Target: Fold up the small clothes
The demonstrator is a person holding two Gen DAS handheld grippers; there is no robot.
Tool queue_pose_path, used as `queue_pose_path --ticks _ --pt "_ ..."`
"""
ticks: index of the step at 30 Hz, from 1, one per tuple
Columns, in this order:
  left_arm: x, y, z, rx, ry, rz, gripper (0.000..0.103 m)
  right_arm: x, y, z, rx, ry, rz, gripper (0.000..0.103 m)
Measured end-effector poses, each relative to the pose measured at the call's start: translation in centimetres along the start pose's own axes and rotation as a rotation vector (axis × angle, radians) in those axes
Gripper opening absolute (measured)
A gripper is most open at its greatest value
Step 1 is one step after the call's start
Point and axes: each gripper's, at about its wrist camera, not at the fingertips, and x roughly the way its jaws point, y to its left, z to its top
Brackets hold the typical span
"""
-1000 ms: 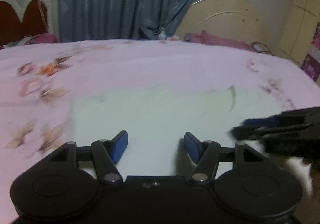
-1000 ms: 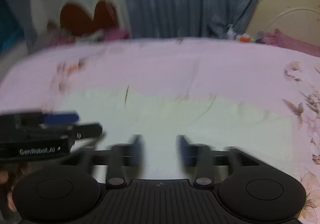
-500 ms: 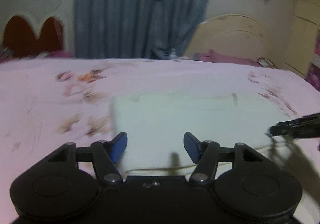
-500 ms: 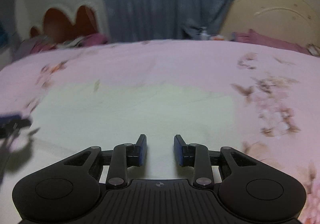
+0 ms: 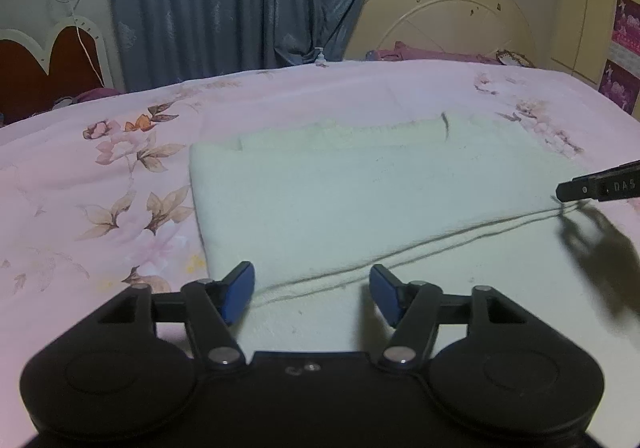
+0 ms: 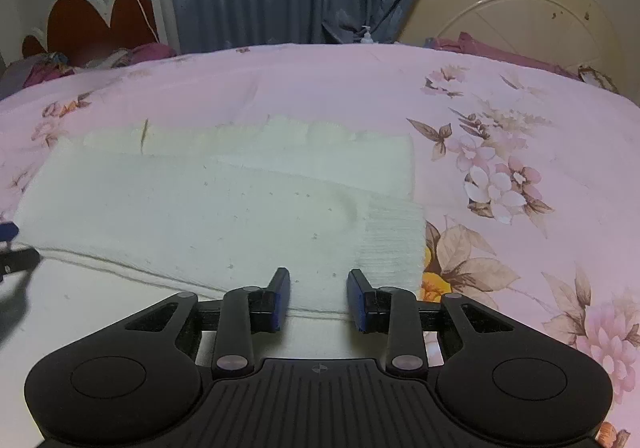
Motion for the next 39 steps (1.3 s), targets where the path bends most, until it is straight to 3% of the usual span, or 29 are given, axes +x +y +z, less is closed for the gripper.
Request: queue_pose_path --ticks 3,8,9,10,11,19,21,22,23,32,39 --pt "-1.2 -0.3 -0.5 0.007 -0.013 0.022 0.079 -1.0 0.1 -0.3 0.016 -0.023 0.026 0.031" --pt "-3.2 -1.2 -1.4 0.023 -0.009 0.05 0.08 -3.4 0.0 -1.4 0.028 -0.034 0.06 0.033" --pt "-3.8 -1.4 -1.6 0.022 -0.009 0.055 0.08 -4.0 -0.2 -1.7 0.041 -0.038 0.071 0.037" --pt "-4.3 -1.6 -1.9 0.021 -0.009 0.059 0.08 -4.7 -0.5 -2.0 0.053 -0.048 0.076 0.053" --pt "-4.9 -1.7 -2.2 0.019 -0.009 0.064 0.08 -5.4 -0.8 -2.4 0.055 -0.062 0.078 0.063" --pt "-10.8 -1.7 -7.2 -0.036 0.03 0.077 0.07 -12.7 -5.1 -7.5 0.121 -0.061 0.157 0.063" --pt "-12.5 -0.9 -9.1 -0.09 0.055 0.064 0.062 -14.6 -6.5 -9.7 0.144 -0.04 0.178 0.053" --pt "-13.3 -0.5 -10.2 -0.124 0.068 0.053 0.057 -15.4 -7.1 -10.8 0.158 -0.028 0.187 0.04" --pt "-14.1 -0.3 -11.1 -0.155 0.079 0.043 0.054 -16.3 -7.8 -12.1 0.177 -0.016 0.198 0.036" --pt "-20.6 0.3 -18.3 -0.375 0.1 -0.056 0.052 -20.2 -10.6 -21.5 0.36 0.116 0.38 0.036" --pt "-22.5 1.7 -21.4 -0.552 0.108 -0.23 0.049 -21.6 -9.4 -25.3 0.429 0.161 0.537 0.036"
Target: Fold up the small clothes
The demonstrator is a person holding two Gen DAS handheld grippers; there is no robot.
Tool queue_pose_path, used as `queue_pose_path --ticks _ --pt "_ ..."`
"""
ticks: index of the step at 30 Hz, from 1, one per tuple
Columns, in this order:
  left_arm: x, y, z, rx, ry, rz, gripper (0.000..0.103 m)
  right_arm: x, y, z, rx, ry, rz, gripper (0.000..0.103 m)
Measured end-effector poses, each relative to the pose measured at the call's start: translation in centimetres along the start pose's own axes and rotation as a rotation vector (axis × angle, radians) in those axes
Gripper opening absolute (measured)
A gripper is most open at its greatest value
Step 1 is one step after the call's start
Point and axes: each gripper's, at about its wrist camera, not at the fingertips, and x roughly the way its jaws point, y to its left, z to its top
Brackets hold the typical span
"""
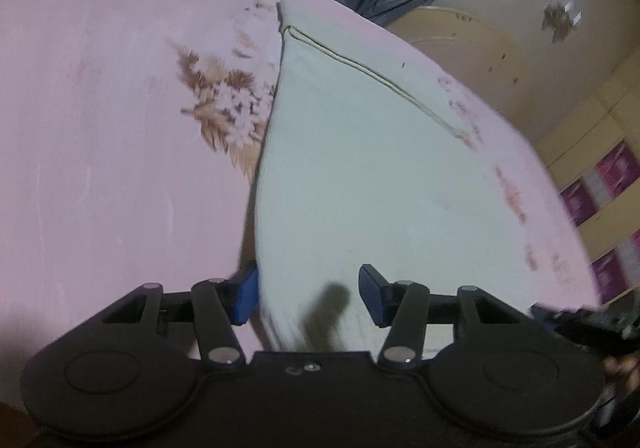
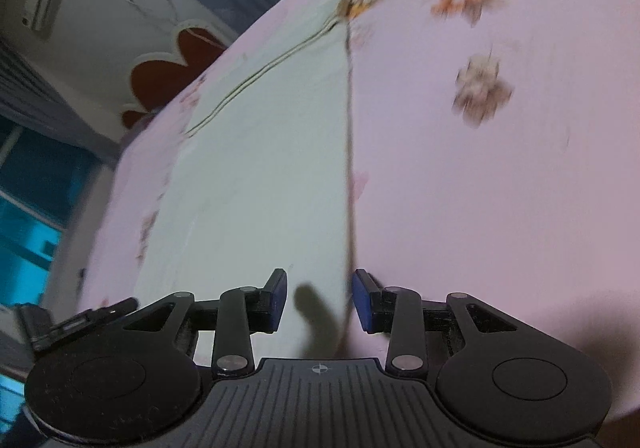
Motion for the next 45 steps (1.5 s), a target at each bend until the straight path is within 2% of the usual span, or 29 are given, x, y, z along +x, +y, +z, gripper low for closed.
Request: queue_pose_path --ticks 4,7,8,9,10,11,12,13,15,16,18,21,23,28,33,38,40,45 --pt "0.4 1.2 -0.5 -0.097 -0.001 -0.077 0.044 0.3 0.3 -0.5 0.019 0.015 0.051 0.036" --pt "0.9 2.1 -0.6 -0.141 -0.006 -0.105 0.036 0.9 0.5 -0.2 0.03 0.009 0.059 0.036" --pt "1.1 2.0 -0.6 -0.132 -0.005 -0.081 0.002 1.0 0.3 0.0 0.032 0.008 0.061 0.029" --pt "1.1 1.9 -0.5 -0.128 -0.009 -0.068 0.003 1.1 0.5 0.1 0.019 0.008 0.058 0.011" --pt "0.6 1.8 -0.6 -0.131 -0.038 -0.103 0.003 0.7 0.9 0.2 -0.001 -0.013 0.055 0.002" --pt "-0.2 1.6 -0.6 -0.129 -0.082 -0.139 0.003 -0.1 0.8 0.3 -0.006 -0.041 0.083 0.002" --pt "-0.7 1.3 -0.6 -0.115 -0.115 -0.144 0.003 -1.0 1.0 0.4 -0.01 -0.076 0.12 0.002" --pt "-0.8 1.1 -0.5 -0.087 -0.12 -0.107 0.003 -1.7 1.2 0.6 -0.022 -0.096 0.136 0.002" --pt "0.7 0.9 -0.5 -0.018 -0.049 0.012 0.003 -1.9 1.3 0.7 -0.077 -0.093 0.101 0.002" --pt "1.6 1.2 -0.6 -0.025 -0.018 0.028 0.003 -1.0 0.8 0.8 -0.08 -0.051 0.049 0.002" --pt "1.4 1.5 -0.3 -0.085 -0.059 -0.015 0.003 0.4 0.0 0.7 -0.057 0.012 -0.023 0.002" --pt "0.1 1.1 0.6 -0.12 -0.146 -0.079 0.003 -1.0 1.0 1.5 -0.05 -0.068 0.045 0.002" --pt "-0.4 0.5 2.1 -0.111 -0.183 -0.095 0.003 -1.8 2.2 2.9 -0.071 -0.112 0.058 0.002" --pt "-0.4 -1.8 7.5 -0.084 -0.289 -0.156 0.003 -1.3 5.9 9.6 -0.129 -0.196 0.105 0.002" --pt "2.3 -3.2 14.3 -0.105 -0.325 -0.191 0.003 0.8 7.3 16.2 -0.114 -0.256 0.097 0.002" --pt "8.4 -3.1 21.5 -0.091 -0.3 -0.201 0.003 5.5 6.0 24.1 -0.027 -0.27 0.05 0.002" --pt "10.9 -2.6 24.1 -0.081 -0.276 -0.195 0.003 8.0 5.3 27.0 -0.016 -0.26 -0.006 0.002" --pt "17.1 -1.2 28.6 -0.088 -0.198 -0.163 0.003 13.3 3.2 31.8 0.035 -0.204 -0.069 0.002"
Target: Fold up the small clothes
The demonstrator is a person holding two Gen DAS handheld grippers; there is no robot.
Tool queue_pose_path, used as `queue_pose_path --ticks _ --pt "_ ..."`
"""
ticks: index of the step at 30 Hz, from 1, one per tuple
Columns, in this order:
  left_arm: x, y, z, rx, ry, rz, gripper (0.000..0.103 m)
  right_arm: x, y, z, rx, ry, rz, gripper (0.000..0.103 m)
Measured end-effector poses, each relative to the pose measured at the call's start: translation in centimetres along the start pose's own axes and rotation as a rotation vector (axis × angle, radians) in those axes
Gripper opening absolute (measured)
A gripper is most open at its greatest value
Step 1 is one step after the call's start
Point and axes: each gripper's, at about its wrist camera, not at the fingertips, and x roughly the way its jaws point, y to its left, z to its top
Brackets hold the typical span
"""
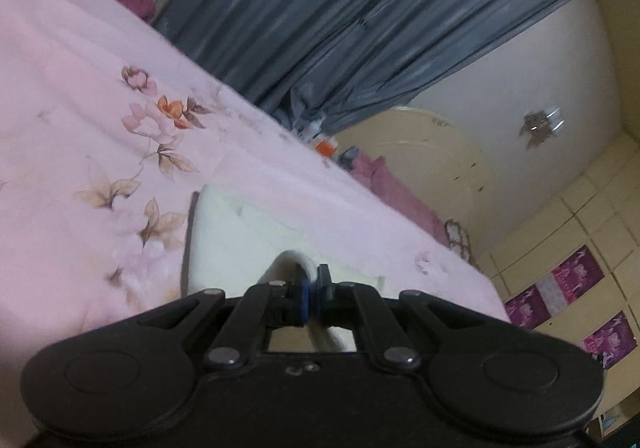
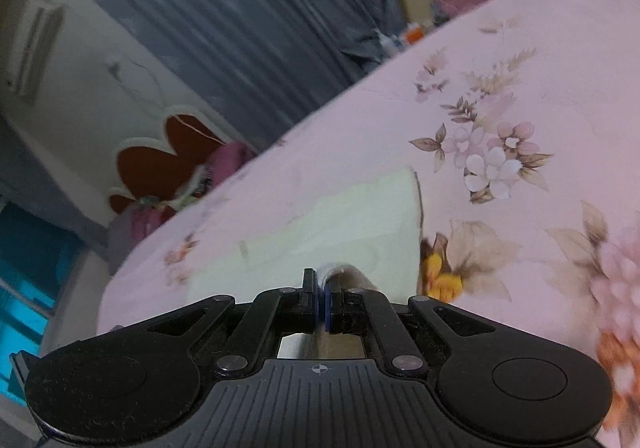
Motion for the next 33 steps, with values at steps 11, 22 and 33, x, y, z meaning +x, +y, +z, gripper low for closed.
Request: queue_pose_path --ticks 11,22,33 --pt "6.7 4.6 2.7 -0.107 0.03 -0.109 0.044 6.7 -3.2 3.0 0.058 -0.02 -0.081 0.007" --pt "8.1 2.3 2.7 0.179 0.143 0.035 0.041 7.0 -1.5 3.7 -0.162 -0.069 -0.142 0.057" --pt "8.8 0.6 2.0 0.383 0.101 0.326 0.014 11.6 0.3 1.2 -0.451 0.04 -0.388 0.006"
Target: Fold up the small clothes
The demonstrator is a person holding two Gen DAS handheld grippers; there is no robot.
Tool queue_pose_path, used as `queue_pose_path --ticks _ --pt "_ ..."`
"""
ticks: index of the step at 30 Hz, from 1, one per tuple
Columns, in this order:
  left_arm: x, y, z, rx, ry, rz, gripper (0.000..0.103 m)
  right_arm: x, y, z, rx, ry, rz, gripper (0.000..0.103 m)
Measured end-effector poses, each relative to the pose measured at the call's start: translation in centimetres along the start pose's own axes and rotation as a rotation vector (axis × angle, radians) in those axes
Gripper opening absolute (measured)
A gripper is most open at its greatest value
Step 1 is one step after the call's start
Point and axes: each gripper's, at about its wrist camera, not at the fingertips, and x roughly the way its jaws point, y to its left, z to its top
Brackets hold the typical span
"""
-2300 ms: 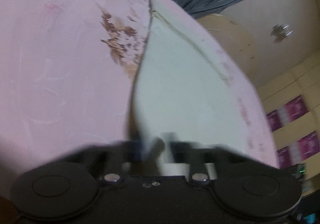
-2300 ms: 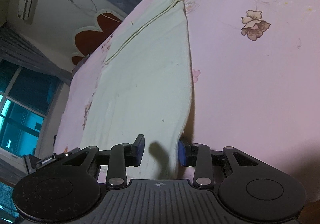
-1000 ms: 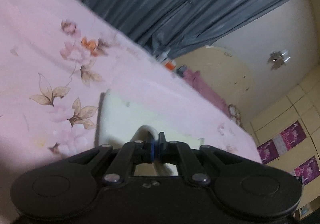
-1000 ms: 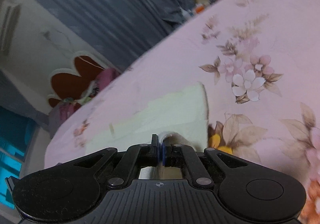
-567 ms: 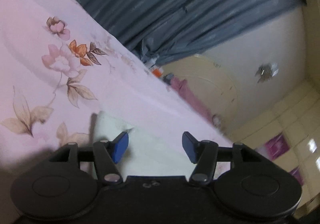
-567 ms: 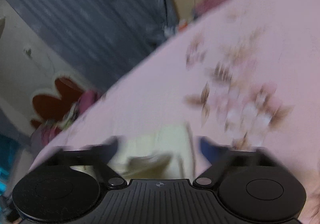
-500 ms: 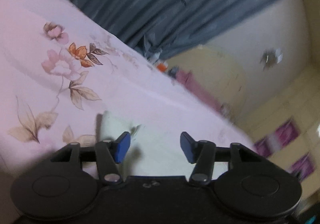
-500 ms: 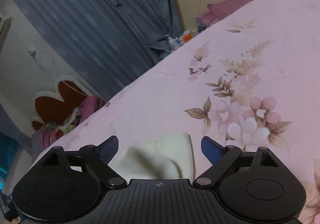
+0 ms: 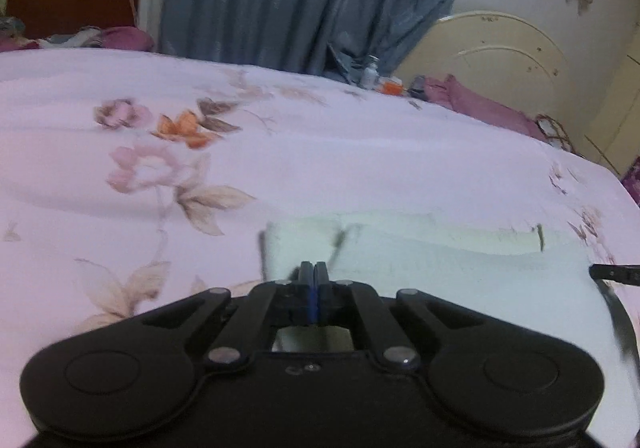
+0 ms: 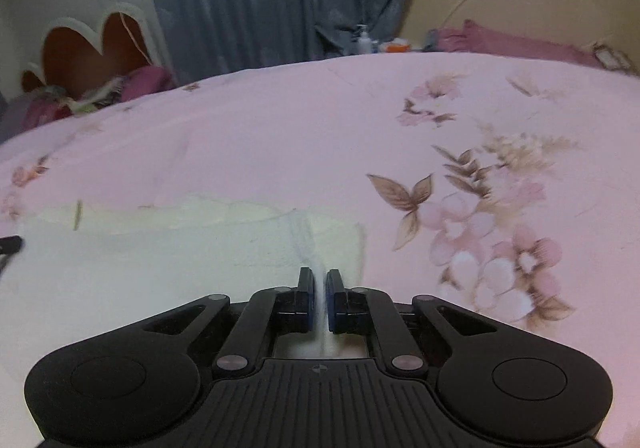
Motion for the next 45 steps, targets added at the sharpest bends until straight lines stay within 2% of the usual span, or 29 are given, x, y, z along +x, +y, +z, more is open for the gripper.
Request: queue_pose_path --ticks 2,3,4,5,8,10,11,12,13,14,16,20,21,22,23,24,25,26,28,32,35,37,38,39,40,41,42,43,45 --pt "-2.4 -1.5 0.0 0.049 -0.09 -0.011 0.039 -1.7 1.6 0.3 -0.054 -0.067 -0.051 0.008" --pt "-3.2 -2.7 -0.2 0.08 -0.121 -0.027 0.04 -2.5 2.5 0.4 -0.072 -0.104 -0.023 0.013" --pt "-3.5 -4.2 -0.3 0.119 -0.125 -0.038 0.04 -2.8 3.5 0.5 -0.074 -0.113 0.034 0.026" --pt "-3.4 -5.5 -0.5 0.154 -0.117 -0.029 0.04 -2.7 4.7 0.4 -0.085 -0.111 0.086 0.026" --pt "-2.6 -6.7 -0.9 0.183 -0.115 0.043 0.04 -1.9 8.8 0.0 -0.165 -0.104 0.138 0.026" --pt "-2.3 -5.3 -0.7 0.141 -0.1 0.063 0.04 -1.6 9.4 -0.1 -0.178 -0.117 0.11 0.026" --pt "-2.1 -4.5 -0.4 0.116 -0.086 0.047 0.04 -1.5 8.8 -0.1 -0.163 -0.119 0.093 0.028" --pt "-1.9 -4.1 -0.1 0.102 -0.07 0.028 0.039 -1.6 7.7 0.0 -0.134 -0.129 0.065 0.032" --pt "-1.7 -3.8 0.0 0.106 -0.045 0.002 0.039 -1.7 6.5 -0.1 -0.102 -0.145 0.03 0.047" --pt "-1.3 -3.7 0.0 0.116 -0.023 -0.023 0.039 -1.8 5.3 -0.1 -0.068 -0.157 0.003 0.057" --pt "-0.3 -3.6 -0.1 0.14 0.007 -0.035 0.037 -1.8 2.1 -0.3 0.026 -0.148 -0.021 0.058" --pt "1.1 -3.6 0.1 0.158 0.029 -0.051 0.036 -1.5 -0.4 -0.4 0.057 -0.102 0.002 0.056" --pt "1.1 -3.6 0.3 0.159 0.031 -0.056 0.029 -1.2 -0.5 -0.3 0.045 -0.093 0.017 0.053" --pt "1.5 -3.5 0.4 0.155 0.035 -0.067 0.022 -1.0 -0.2 -0.2 0.034 -0.088 0.029 0.046" --pt "1.6 -3.4 0.5 0.149 0.044 -0.087 0.008 -0.9 -0.2 0.1 0.019 -0.08 0.039 0.037" --pt "1.7 -3.4 0.7 0.144 0.052 -0.101 0.008 -0.3 0.1 0.1 -0.002 -0.056 0.047 0.03" --pt "1.8 -3.4 0.7 0.151 0.05 -0.099 0.007 0.2 0.3 0.1 -0.017 -0.026 0.056 0.016" --pt "1.8 -3.4 0.8 0.156 0.041 -0.094 0.007 0.5 0.5 0.2 -0.028 -0.021 0.056 0.012" --pt "1.1 -3.3 1.1 0.142 0.003 -0.106 0.006 -0.1 0.7 0.5 -0.041 -0.056 0.039 0.001" --pt "1.5 -3.0 2.1 0.137 -0.02 -0.119 0.006 -1.4 0.6 0.6 -0.029 -0.143 0.026 0.001" --pt "3.7 -3.1 1.9 0.143 0.072 -0.109 0.007 0.5 0.7 0.5 -0.026 -0.047 0.001 0.001" --pt "3.8 -2.6 1.9 0.116 0.068 -0.109 0.015 1.1 0.6 0.4 -0.025 -0.032 -0.006 0.001" --pt "3.2 -2.3 2.2 0.084 0.058 -0.091 0.028 1.0 0.6 0.7 -0.018 -0.021 -0.012 0.001" --pt "2.1 -2.4 2.3 0.081 0.019 -0.052 0.037 0.5 0.8 1.0 -0.015 -0.023 -0.034 0.005" --pt "0.6 -2.8 2.2 0.102 -0.047 -0.027 0.039 -0.6 1.4 1.2 -0.028 -0.066 -0.079 0.03" --pt "-0.4 -3.7 2.1 0.117 -0.084 -0.053 0.039 -1.8 2.0 1.0 -0.048 -0.134 -0.072 0.052" --pt "-0.7 -4.8 2.0 0.125 -0.081 -0.099 0.039 -2.4 2.6 0.9 -0.049 -0.169 -0.012 0.053" --pt "-0.7 -6.5 1.7 0.16 -0.066 -0.141 0.041 -2.4 3.8 1.0 -0.043 -0.156 0.064 0.053" --pt "0.0 -9.9 0.9 0.249 -0.053 -0.165 0.047 -1.3 6.9 0.8 -0.1 -0.117 0.13 0.053"
